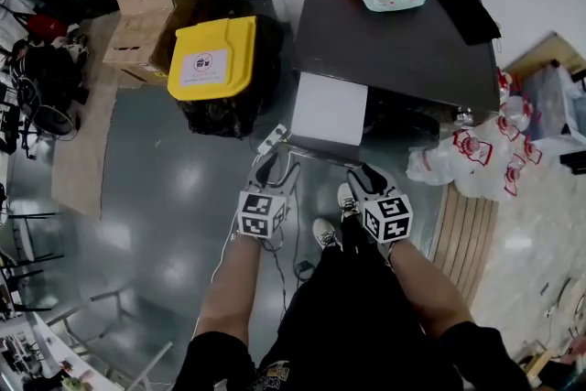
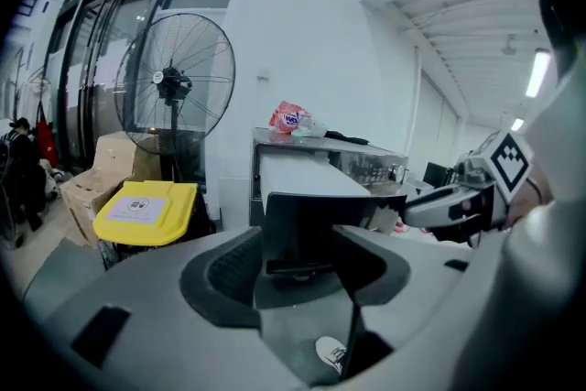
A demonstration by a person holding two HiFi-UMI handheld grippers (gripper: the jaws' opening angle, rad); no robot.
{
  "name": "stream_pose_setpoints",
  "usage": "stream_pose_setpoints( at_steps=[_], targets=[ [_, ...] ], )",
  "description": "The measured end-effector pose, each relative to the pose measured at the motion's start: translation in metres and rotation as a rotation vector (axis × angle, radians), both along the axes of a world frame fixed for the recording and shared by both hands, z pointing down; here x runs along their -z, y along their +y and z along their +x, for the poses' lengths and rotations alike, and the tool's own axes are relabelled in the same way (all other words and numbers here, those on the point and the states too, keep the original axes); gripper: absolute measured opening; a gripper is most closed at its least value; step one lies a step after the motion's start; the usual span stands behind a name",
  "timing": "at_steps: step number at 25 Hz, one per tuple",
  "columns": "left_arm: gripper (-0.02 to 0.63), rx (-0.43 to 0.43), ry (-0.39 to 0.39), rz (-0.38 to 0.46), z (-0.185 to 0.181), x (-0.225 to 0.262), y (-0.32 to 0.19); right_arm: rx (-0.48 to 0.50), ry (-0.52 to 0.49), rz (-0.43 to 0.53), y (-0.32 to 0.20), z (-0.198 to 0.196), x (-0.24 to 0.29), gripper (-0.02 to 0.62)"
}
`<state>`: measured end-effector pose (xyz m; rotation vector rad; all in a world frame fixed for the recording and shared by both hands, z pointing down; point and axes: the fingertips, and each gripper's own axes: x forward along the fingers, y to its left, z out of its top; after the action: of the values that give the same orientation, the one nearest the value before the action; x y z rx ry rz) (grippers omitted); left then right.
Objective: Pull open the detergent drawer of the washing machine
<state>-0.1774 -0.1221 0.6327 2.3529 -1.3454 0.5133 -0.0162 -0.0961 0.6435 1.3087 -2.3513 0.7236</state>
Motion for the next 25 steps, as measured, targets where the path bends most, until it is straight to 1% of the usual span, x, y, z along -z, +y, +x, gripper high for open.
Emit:
stream_pose_setpoints(
  at_steps=[3, 5, 9, 12, 15, 17, 20, 25],
  targets=[
    [0.221, 0.039, 0.017, 0.029, -0.004, 0.014, 0.008, 0.011, 0.007, 0.039, 0.003, 0.004, 0.016, 0.133],
    [0.2, 0.058, 0.023, 0.053, -0.004, 0.027, 0.013, 0.019, 0.011, 0.066, 0.003, 0.007, 0.028, 0.109],
    [0.144, 0.1, 0.015, 0.113, -0.002, 0.06, 0.025, 0.063, -0.002, 0.142, 0.005, 0.008, 0.063, 0.007],
    [0.082, 0.129, -0.001, 0.163, 0.006, 0.088, 0.036, 0.132, -0.015, 0.197, 0.013, 0.008, 0.092, 0.006],
    [0.033, 0.154, -0.045, 0.179, 0.016, 0.11, 0.056, 0.206, -0.028, 0.246, 0.029, 0.011, 0.121, 0.005],
    [0.023, 0.176, -0.067, 0.21, 0.026, 0.124, 0.068, 0.245, -0.035, 0.277, 0.042, 0.017, 0.139, 0.005],
    [0.018, 0.208, -0.062, 0.244, 0.048, 0.143, 0.089, 0.279, -0.056, 0.313, 0.062, 0.031, 0.162, 0.005],
    [0.018, 0.198, -0.002, 0.236, 0.102, 0.164, 0.129, 0.315, -0.068, 0.34, 0.091, 0.065, 0.182, 0.005]
  ],
)
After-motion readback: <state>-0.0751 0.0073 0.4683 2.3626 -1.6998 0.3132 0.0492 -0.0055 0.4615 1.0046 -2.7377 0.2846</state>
